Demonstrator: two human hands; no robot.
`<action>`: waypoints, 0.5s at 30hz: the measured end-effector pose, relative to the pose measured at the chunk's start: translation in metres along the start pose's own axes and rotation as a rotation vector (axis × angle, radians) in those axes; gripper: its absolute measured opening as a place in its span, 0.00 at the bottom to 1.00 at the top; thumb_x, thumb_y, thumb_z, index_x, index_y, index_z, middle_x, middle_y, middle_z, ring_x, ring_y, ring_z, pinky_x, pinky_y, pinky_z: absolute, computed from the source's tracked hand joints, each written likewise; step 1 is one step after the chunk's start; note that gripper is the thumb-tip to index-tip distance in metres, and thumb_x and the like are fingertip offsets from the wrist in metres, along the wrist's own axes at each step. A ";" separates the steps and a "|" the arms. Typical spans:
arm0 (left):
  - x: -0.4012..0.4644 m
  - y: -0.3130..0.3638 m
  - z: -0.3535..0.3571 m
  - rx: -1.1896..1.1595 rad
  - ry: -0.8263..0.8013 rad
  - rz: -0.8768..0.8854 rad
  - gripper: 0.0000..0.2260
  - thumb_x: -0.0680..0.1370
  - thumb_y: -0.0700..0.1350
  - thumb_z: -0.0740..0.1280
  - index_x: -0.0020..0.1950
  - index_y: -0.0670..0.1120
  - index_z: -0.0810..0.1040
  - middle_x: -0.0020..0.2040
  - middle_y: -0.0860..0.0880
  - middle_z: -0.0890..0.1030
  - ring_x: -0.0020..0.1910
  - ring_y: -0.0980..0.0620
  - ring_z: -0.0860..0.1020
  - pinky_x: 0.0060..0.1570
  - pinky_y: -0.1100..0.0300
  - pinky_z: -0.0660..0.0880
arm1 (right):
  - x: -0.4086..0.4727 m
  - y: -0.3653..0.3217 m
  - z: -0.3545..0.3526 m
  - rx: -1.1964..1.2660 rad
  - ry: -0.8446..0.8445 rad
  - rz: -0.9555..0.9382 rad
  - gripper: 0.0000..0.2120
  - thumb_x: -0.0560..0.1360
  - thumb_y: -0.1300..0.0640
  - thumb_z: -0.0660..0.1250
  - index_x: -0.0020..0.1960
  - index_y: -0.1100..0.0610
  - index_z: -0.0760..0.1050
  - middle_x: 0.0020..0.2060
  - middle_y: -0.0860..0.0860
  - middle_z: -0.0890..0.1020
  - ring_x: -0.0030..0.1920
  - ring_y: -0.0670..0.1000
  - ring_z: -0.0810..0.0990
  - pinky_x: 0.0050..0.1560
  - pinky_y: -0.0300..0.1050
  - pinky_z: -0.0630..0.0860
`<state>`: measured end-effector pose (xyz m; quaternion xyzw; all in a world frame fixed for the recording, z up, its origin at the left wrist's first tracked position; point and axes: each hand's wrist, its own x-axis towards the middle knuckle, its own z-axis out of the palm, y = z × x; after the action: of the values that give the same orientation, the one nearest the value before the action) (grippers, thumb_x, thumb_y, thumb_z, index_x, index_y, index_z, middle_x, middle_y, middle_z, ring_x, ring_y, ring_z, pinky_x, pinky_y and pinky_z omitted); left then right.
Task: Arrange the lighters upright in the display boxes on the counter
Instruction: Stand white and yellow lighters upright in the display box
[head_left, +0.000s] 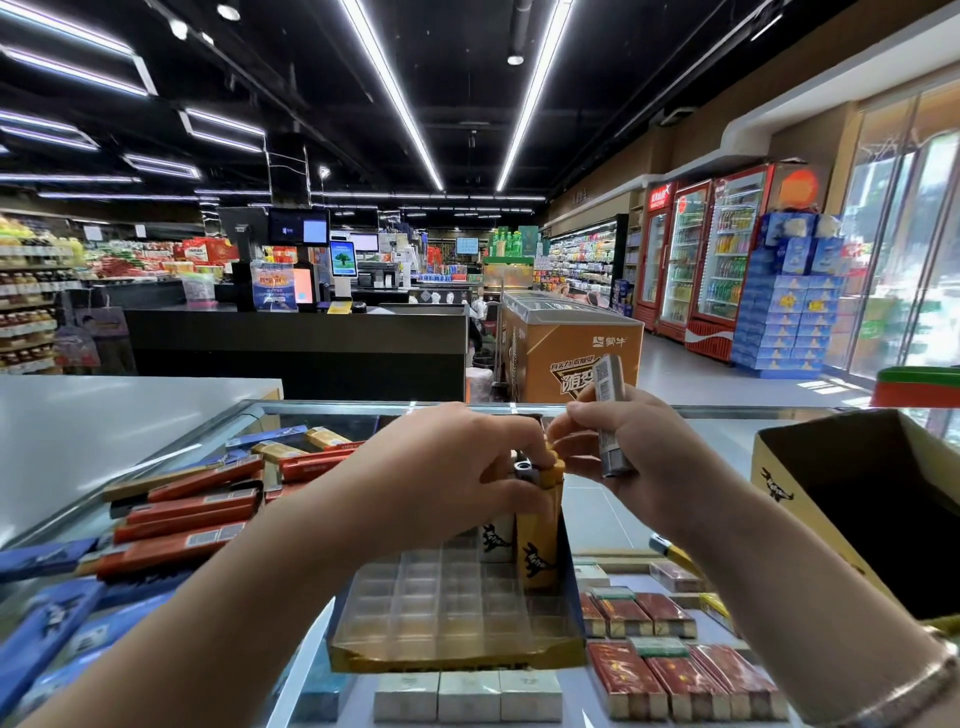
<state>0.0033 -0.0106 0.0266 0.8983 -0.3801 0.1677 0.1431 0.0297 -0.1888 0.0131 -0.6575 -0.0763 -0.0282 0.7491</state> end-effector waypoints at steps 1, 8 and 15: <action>-0.001 -0.001 -0.001 -0.031 -0.014 -0.005 0.10 0.73 0.57 0.66 0.54 0.61 0.75 0.29 0.61 0.74 0.31 0.66 0.73 0.27 0.72 0.66 | 0.000 0.000 0.000 -0.006 -0.001 0.000 0.03 0.77 0.64 0.60 0.46 0.59 0.70 0.31 0.55 0.80 0.35 0.54 0.80 0.38 0.47 0.78; -0.002 0.006 -0.002 0.176 0.140 0.237 0.09 0.70 0.48 0.74 0.49 0.52 0.83 0.41 0.54 0.83 0.33 0.59 0.76 0.31 0.66 0.72 | 0.000 0.001 -0.001 -0.027 0.009 0.015 0.01 0.78 0.63 0.60 0.48 0.59 0.71 0.33 0.55 0.81 0.37 0.54 0.81 0.41 0.49 0.79; 0.000 0.002 0.000 -0.061 0.105 0.063 0.04 0.71 0.46 0.73 0.43 0.54 0.81 0.39 0.58 0.82 0.37 0.61 0.79 0.38 0.65 0.76 | -0.001 0.000 -0.001 -0.004 0.011 0.012 0.02 0.78 0.60 0.60 0.48 0.58 0.71 0.30 0.53 0.82 0.31 0.50 0.81 0.36 0.46 0.77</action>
<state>0.0024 -0.0118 0.0271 0.8710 -0.4051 0.2074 0.1848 0.0291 -0.1898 0.0133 -0.6592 -0.0682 -0.0276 0.7484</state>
